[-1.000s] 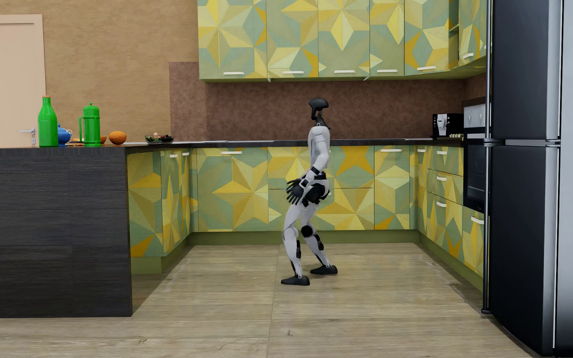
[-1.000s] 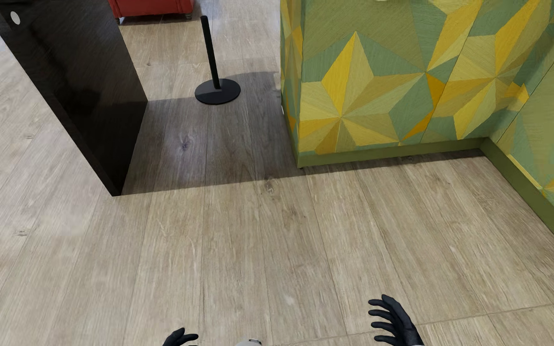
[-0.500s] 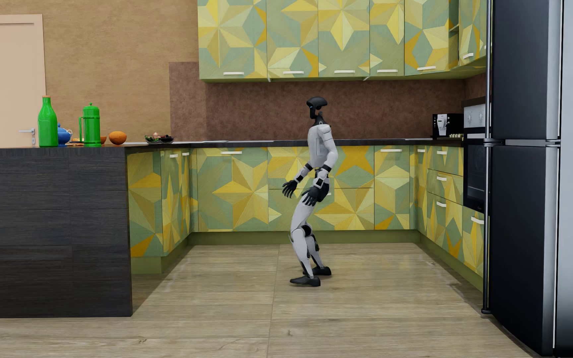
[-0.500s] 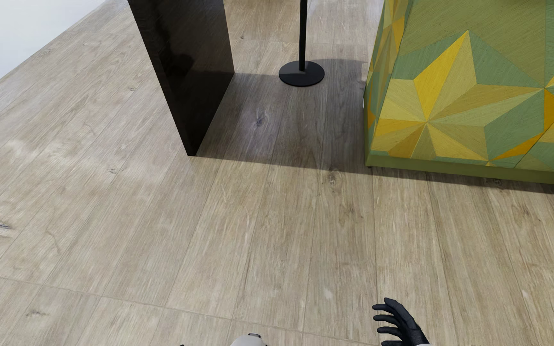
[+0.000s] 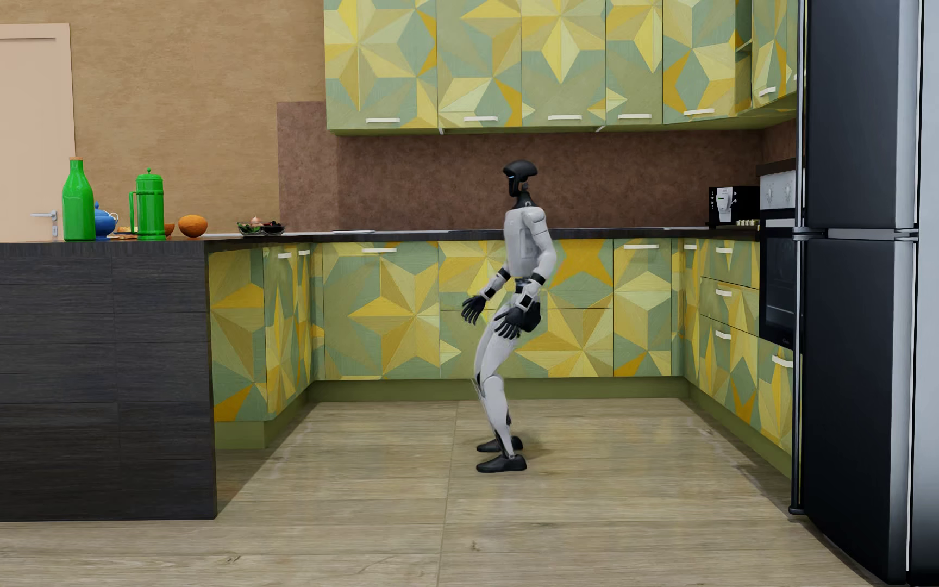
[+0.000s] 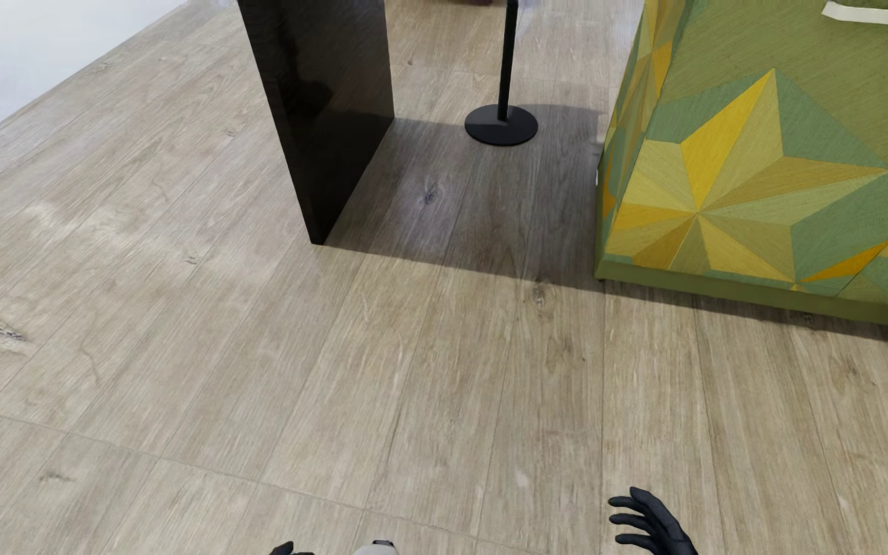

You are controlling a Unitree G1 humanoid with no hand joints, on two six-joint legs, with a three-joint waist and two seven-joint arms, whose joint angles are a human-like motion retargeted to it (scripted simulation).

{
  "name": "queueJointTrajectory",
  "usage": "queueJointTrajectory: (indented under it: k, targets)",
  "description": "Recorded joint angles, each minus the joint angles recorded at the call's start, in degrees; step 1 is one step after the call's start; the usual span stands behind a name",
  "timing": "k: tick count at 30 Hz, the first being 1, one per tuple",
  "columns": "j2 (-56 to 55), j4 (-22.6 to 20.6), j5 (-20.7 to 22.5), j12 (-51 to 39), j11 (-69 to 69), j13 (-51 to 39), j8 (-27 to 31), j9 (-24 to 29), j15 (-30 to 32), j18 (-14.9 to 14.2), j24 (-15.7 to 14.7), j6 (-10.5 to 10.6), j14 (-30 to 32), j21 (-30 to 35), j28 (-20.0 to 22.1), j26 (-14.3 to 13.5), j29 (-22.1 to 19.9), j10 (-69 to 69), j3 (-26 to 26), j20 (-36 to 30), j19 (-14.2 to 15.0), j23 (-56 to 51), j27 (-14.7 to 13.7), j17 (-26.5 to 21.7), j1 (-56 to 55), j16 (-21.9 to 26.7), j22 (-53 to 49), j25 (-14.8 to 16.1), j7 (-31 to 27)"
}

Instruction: Pivot left

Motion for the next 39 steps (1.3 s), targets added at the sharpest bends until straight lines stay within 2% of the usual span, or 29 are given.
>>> queueJointTrajectory:
  k: [2,4,5,7,8,9,11,13,14,17,20,22,23,27,29,31,32,35,38,39]
  targets:
    - [1.37,0.84,0.54,-3.84,-3.05,1.21,-0.17,-1.11,1.59,0.01,1.89,0.99,0.81,1.27,-1.14,2.7,0.48,-2.2,-0.28,-1.47,-1.77,0.69,0.66,-0.69,1.16,-0.15,-0.47,1.97,0.46]
    - [2.87,0.95,0.45,-6.58,-5.03,0.17,-0.26,-1.34,2.49,0.02,2.22,1.74,3.45,1.08,-3.41,4.91,-1.11,-4.88,-1.1,-0.35,-1.68,-1.73,1.5,0.76,2.89,0.29,-0.13,3.46,0.73]
    - [2.98,1.19,0.44,-5.82,-5.89,-0.21,-0.27,-2.12,2.8,-0.99,2.01,1.64,4.52,1.33,-4.08,5.19,-2.11,-6.41,-1.25,0.23,-1.78,-2.45,0.86,1.79,3.38,0.94,-0.59,3.39,1.0]
    - [4.5,1.68,0.5,-3.3,-6.82,-0.47,-0.08,-2.01,2.85,-0.01,1.46,1.56,3.64,1.94,-3.64,4.61,-3.36,-6.93,-0.88,-0.33,-1.92,-1.97,-1.27,1.2,4.93,1.42,0.83,2.59,1.93]
    - [4.52,1.63,0.32,-3.85,-6.74,0.03,0.03,-1.91,2.69,-0.41,1.44,1.29,4.59,1.08,-3.11,5.33,-3.85,-7.71,0.23,-1.31,-1.91,-1.64,-2.27,0.91,5.34,1.44,0.3,2.35,2.2]
    - [5.03,1.48,0.14,-3.22,-7.29,-0.54,-0.45,-1.67,2.76,-1.02,1.46,1.42,4.94,1.11,-2.39,5.68,-4.03,-8.22,0.26,-0.83,-1.89,-1.43,-1.93,0.4,5.57,0.58,-0.83,2.02,1.76]
    - [6.03,1.67,0.32,-2.12,-8.54,-1.68,-0.65,-1.11,3.08,-0.08,1.22,1.3,5.0,1.28,-1.24,5.5,-3.16,-8.84,1.02,-1.34,-1.96,-0.6,-0.71,1.37,6.26,0.22,0.53,1.84,1.73]
    - [6.01,1.56,0.03,-1.68,-8.48,-1.48,-0.4,-0.69,2.8,-0.81,1.26,1.2,4.78,1.42,-0.94,5.96,-1.2,-8.86,0.73,-1.16,-1.67,-0.95,-0.4,0.44,6.34,-0.44,-0.57,1.85,2.13]
    - [5.98,1.36,-0.19,-2.91,-8.49,-0.5,-0.48,-0.65,2.63,-0.74,1.81,0.89,4.74,0.71,-1.21,5.96,-0.4,-8.99,0.75,-0.39,-1.61,-0.48,-0.61,0.67,6.28,0.23,0.1,1.74,2.11]
    - [6.74,1.6,0.06,-5.32,-8.91,-1.52,-0.89,0.42,2.4,-0.96,4.58,0.26,4.39,2.42,-0.87,4.57,0.03,-9.03,0.57,0.03,-1.83,-1.57,1.38,2.98,6.74,0.44,0.77,1.32,1.72]
    - [6.33,1.95,0.37,-5.01,-9.14,-2.13,-0.56,0.22,2.35,-0.86,4.18,0.51,3.72,1.72,-0.43,3.8,-1.26,-8.39,0.09,-1.02,-1.71,-1.53,-0.57,1.33,6.12,-0.07,-0.71,2.25,2.04]
    - [6.45,1.89,0.31,-4.77,-8.79,-1.35,-0.67,0.81,2.03,-0.97,3.97,0.09,3.62,2.35,-0.84,2.31,-3.21,-8.35,-0.21,-0.69,-1.82,-2.0,-1.67,1.99,6.33,1.3,-0.69,1.25,1.93]
    - [6.75,1.9,0.33,-4.31,-9.35,-0.45,-1.03,0.82,2.26,-0.9,4.16,0.47,3.68,2.27,-0.67,1.77,-3.99,-8.39,0.42,-0.4,-1.78,-1.5,-2.14,1.91,6.22,-0.19,-1.1,0.53,1.61]
    - [7.31,1.0,-0.54,-4.1,-9.85,-0.73,-1.17,0.99,2.56,-0.54,3.75,0.65,4.51,2.08,-1.76,3.35,-5.05,-9.52,0.9,0.1,-1.4,-1.53,-1.1,0.11,6.86,0.67,-0.64,0.69,1.52]
    - [7.13,0.84,-0.71,-3.21,-9.58,-2.0,-0.72,0.44,2.55,-0.51,3.02,0.35,4.78,1.22,-1.79,4.35,-4.02,-10.01,0.54,-0.87,-1.38,-1.61,0.04,1.48,7.21,1.08,0.86,1.93,1.96]
    - [6.9,1.11,-0.39,-2.93,-9.77,-1.35,-1.01,-0.44,2.81,-0.55,2.23,0.8,4.62,3.34,-1.01,5.29,-2.05,-9.43,-0.3,-0.54,-1.43,-1.63,-0.22,1.62,6.54,-0.46,-0.42,2.77,1.59]
    - [6.95,1.33,-0.2,-4.11,-9.9,-0.98,-0.9,-0.5,3.0,-0.59,1.62,0.89,4.78,2.41,-1.07,5.3,-0.81,-9.48,-0.53,-1.02,-1.45,-1.08,-0.04,1.97,6.63,0.0,-0.02,2.65,1.74]
    - [6.56,1.21,-0.29,-4.99,-9.97,0.55,-1.22,-1.39,3.14,-0.64,1.99,0.83,5.14,1.07,-1.06,4.17,1.25,-9.74,-0.78,-0.67,-1.53,-1.76,1.47,0.55,6.15,0.32,0.46,0.81,1.42]
    - [6.9,0.64,-0.75,-3.31,-10.24,-1.6,-1.8,-0.99,3.16,-0.55,3.99,0.26,4.87,0.9,-0.07,4.42,0.07,-10.53,0.79,0.32,-1.71,-1.19,0.7,-0.33,6.41,0.8,-0.6,-1.36,0.83]
    - [6.69,0.87,-0.48,-2.53,-9.65,-2.21,-1.66,-0.96,2.77,-0.02,4.26,0.42,4.61,0.98,0.16,4.58,-0.54,-9.74,1.08,0.41,-1.78,-1.44,-0.69,0.31,6.07,-0.21,-0.01,-1.75,0.94]
